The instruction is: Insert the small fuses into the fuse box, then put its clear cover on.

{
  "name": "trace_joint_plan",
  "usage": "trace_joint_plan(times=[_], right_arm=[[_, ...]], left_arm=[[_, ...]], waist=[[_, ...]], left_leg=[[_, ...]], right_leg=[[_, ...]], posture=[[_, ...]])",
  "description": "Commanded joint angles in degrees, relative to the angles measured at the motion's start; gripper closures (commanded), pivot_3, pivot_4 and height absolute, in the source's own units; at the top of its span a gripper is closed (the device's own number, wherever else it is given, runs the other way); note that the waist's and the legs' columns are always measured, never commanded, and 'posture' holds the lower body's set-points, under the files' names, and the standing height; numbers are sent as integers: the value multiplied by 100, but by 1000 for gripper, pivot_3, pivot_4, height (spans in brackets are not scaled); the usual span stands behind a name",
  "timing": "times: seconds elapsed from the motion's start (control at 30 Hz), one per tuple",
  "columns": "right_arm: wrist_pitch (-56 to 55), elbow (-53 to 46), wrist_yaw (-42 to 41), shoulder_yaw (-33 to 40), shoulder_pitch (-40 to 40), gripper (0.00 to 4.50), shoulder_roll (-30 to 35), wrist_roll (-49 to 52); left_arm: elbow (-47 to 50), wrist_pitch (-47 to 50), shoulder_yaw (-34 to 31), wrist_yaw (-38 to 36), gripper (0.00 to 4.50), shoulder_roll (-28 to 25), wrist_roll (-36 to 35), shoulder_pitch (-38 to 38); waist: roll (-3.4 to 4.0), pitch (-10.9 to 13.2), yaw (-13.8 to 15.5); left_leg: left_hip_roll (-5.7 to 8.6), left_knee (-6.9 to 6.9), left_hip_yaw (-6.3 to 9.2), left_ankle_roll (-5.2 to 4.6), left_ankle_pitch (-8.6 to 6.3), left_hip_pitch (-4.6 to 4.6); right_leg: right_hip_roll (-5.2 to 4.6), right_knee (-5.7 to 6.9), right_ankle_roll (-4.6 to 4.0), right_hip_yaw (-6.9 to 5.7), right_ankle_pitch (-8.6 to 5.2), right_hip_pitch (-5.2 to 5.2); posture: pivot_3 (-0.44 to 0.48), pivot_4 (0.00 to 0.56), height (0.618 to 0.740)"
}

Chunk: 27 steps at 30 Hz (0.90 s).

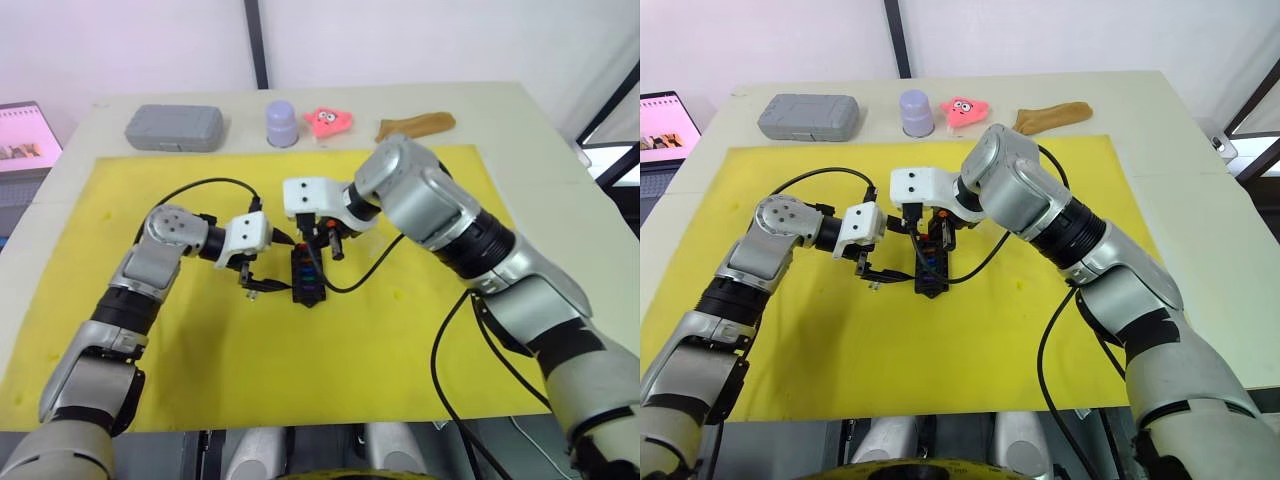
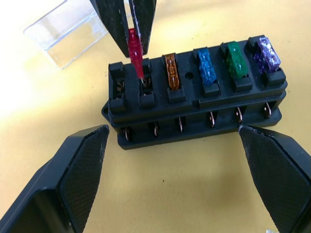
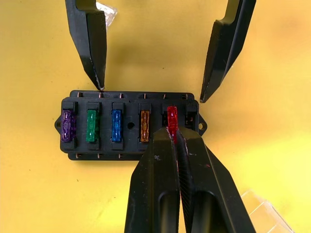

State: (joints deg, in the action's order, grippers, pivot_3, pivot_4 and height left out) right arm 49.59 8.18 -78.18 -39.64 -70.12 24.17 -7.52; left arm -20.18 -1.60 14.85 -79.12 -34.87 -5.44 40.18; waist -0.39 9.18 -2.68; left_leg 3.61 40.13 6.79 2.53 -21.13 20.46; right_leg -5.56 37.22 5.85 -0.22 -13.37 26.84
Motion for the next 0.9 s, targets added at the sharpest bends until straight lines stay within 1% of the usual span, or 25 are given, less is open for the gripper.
trace_joint_plan(times=[0.03, 0.53, 0.9], right_arm=[[-84, 7, 34, 8, -52, 4500, -45, 34], [-287, 385, 119, -91, -4, 4500, -124, -43], [-297, 478, 141, -154, 53, 4500, -201, -52]], left_arm=[[76, -18, -46, 26, 22, -12, 9, 100], [199, 45, -64, 48, 22, -52, -20, 40], [204, 42, -64, 36, 22, -59, -22, 43]], waist=[[0, 0, 0], [0, 0, -1], [0, 0, -3]], left_leg=[[0, 0, 0, 0, 0, 0], [0, 0, 0, 0, 0, 0], [0, 0, 0, 0, 0, -1]], right_leg=[[0, 0, 0, 0, 0, 0], [0, 0, 0, 0, 0, 0], [0, 0, 0, 0, 0, 0]], posture=[[0, 150, 740], [0, 150, 740], [0, 150, 740]])
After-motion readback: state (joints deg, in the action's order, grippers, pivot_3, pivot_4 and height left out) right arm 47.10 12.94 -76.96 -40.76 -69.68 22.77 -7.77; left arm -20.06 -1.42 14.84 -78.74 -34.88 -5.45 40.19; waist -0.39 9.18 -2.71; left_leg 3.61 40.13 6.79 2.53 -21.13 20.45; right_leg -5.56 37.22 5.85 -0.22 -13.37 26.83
